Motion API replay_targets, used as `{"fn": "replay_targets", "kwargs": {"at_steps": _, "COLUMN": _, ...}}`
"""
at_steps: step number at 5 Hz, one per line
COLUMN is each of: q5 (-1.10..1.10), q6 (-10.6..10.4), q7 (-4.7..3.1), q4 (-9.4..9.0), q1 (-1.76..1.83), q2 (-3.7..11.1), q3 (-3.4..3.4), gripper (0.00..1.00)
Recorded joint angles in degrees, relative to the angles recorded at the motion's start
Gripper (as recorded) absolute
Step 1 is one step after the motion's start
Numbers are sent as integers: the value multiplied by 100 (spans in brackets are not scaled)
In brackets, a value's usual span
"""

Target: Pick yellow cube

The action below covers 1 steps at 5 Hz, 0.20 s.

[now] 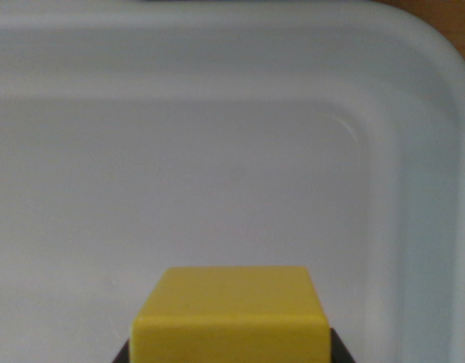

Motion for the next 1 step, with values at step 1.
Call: {"fn": "replay_targets", "kwargs": {"at_steps": 1, "q5": 0, "q6": 0, "q7": 0, "q4": 0, "q1": 0, "q2": 0, "q3": 0, "gripper": 100}}
